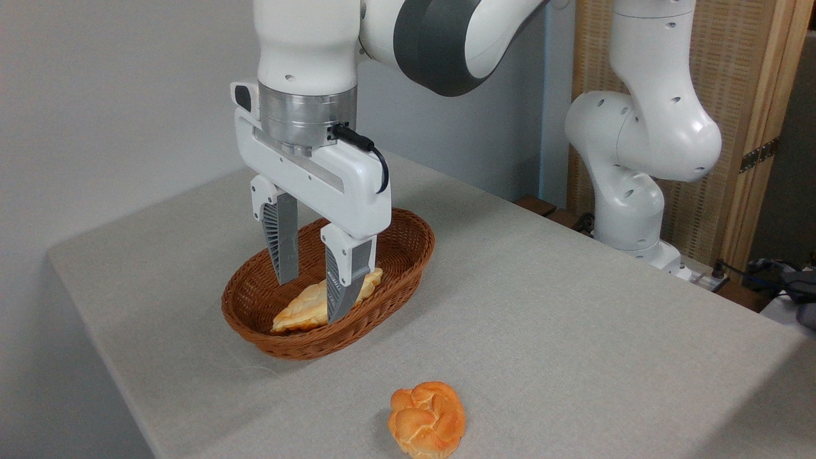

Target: Put bread into the basket

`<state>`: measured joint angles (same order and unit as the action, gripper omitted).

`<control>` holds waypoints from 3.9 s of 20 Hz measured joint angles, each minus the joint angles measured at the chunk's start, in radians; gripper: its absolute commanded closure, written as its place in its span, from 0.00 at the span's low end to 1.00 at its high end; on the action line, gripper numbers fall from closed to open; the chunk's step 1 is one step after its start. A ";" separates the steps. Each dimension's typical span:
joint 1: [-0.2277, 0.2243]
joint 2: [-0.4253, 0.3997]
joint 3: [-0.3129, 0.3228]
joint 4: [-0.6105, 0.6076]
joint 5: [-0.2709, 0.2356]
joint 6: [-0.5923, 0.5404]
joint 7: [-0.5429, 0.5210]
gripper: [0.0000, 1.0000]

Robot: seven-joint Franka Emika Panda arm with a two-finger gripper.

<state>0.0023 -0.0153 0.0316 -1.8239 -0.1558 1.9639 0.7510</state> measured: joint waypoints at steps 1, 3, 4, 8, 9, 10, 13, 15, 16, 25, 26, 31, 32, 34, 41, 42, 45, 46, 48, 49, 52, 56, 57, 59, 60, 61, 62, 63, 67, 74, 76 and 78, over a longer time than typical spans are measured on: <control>0.000 0.000 0.000 0.000 0.000 0.000 0.000 0.00; 0.001 0.000 0.000 0.000 0.000 0.000 0.000 0.00; 0.002 0.000 0.000 0.000 0.000 0.000 0.000 0.00; 0.002 0.000 0.000 0.000 0.000 0.000 0.000 0.00; 0.002 0.000 0.000 0.000 0.000 0.000 0.000 0.00; 0.002 0.000 0.000 0.000 0.000 0.000 0.000 0.00; 0.003 0.000 0.000 0.000 0.000 0.000 0.000 0.00; 0.004 0.000 0.000 0.000 0.000 0.000 0.000 0.00; 0.005 0.000 0.000 -0.001 0.000 0.000 0.000 0.00; 0.015 0.010 0.054 -0.043 0.002 0.000 0.068 0.00; 0.017 0.010 0.071 -0.048 0.003 0.000 0.082 0.00; 0.022 0.011 0.093 -0.085 0.111 0.000 0.096 0.00; 0.022 0.011 0.096 -0.092 0.122 0.000 0.097 0.00; 0.022 0.011 0.111 -0.109 0.129 0.012 0.112 0.00; 0.023 0.020 0.143 -0.195 0.130 0.139 0.149 0.00; 0.023 0.023 0.145 -0.205 0.130 0.154 0.150 0.00; 0.022 0.038 0.147 -0.220 0.130 0.177 0.151 0.00; 0.022 0.042 0.147 -0.220 0.130 0.180 0.151 0.00; 0.022 0.048 0.147 -0.223 0.151 0.180 0.151 0.00; 0.020 0.051 0.147 -0.226 0.172 0.180 0.151 0.00; 0.014 0.058 0.146 -0.232 0.194 0.181 0.151 0.00; 0.008 0.064 0.145 -0.233 0.196 0.182 0.151 0.31; 0.008 0.065 0.145 -0.233 0.196 0.182 0.151 0.44; 0.008 0.066 0.144 -0.233 0.196 0.182 0.151 0.53; 0.007 0.066 0.144 -0.233 0.196 0.182 0.151 0.53; 0.007 0.066 0.144 -0.233 0.196 0.183 0.151 0.53; 0.007 0.066 0.144 -0.233 0.196 0.183 0.151 0.53; 0.006 0.066 0.144 -0.233 0.196 0.183 0.151 0.53; 0.006 0.065 0.144 -0.233 0.196 0.183 0.151 0.53; 0.006 0.061 0.144 -0.233 0.196 0.183 0.151 0.53; 0.006 0.060 0.144 -0.233 0.196 0.183 0.151 0.53; 0.006 0.054 0.144 -0.231 0.195 0.184 0.151 0.53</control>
<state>0.0078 0.0390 0.1755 -2.0553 0.0394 2.1474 0.9024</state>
